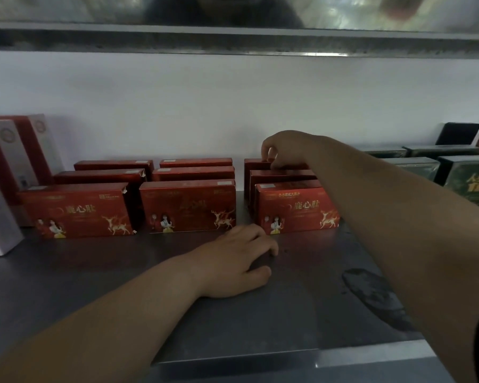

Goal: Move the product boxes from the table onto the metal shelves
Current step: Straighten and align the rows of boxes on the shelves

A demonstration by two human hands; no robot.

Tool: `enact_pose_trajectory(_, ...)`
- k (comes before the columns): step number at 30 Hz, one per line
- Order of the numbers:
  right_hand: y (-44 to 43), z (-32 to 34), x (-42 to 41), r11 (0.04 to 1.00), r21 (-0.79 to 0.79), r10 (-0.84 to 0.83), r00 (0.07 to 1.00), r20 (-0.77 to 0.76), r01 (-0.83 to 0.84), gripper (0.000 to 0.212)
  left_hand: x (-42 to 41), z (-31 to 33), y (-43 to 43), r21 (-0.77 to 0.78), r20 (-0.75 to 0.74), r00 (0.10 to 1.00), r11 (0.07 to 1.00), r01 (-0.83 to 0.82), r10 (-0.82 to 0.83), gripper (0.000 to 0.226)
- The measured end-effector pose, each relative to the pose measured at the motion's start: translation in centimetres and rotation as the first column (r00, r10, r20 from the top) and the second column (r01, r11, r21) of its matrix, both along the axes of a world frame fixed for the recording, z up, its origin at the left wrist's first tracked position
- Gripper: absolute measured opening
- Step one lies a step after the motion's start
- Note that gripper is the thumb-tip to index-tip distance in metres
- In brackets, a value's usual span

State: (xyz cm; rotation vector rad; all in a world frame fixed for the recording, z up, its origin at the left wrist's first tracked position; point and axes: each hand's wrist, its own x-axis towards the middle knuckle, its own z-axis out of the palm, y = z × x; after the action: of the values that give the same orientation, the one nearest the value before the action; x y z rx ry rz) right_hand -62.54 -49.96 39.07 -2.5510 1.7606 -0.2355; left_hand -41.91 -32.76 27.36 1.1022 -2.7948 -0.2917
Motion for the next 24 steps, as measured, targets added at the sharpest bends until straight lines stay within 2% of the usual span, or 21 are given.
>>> enact_pose_trajectory(16, -0.1, -0.7, 0.9, 0.997, -0.071, -0.004, 0.998, -0.061, 0.000, 0.026, -0.1, 0.3, 0.3, 0.035, 0.019, 0.999, 0.999, -0.037, 0.037, 0.042)
enact_pose_trajectory(20, 1.7, -0.1, 0.6, 0.993, -0.117, 0.027, 0.999, 0.047, -0.022, 0.029, -0.1, 0.5, 0.5, 0.045, 0.024, 0.999, 0.998, -0.047, 0.046, 0.042)
enact_pose_trajectory(24, 4.8, 0.1, -0.2, 0.986, -0.140, 0.105, 0.989, 0.104, -0.090, 0.021, 0.5, 0.9, 0.9, 0.080, 0.089, 0.993, 0.994, -0.078, 0.071, 0.048)
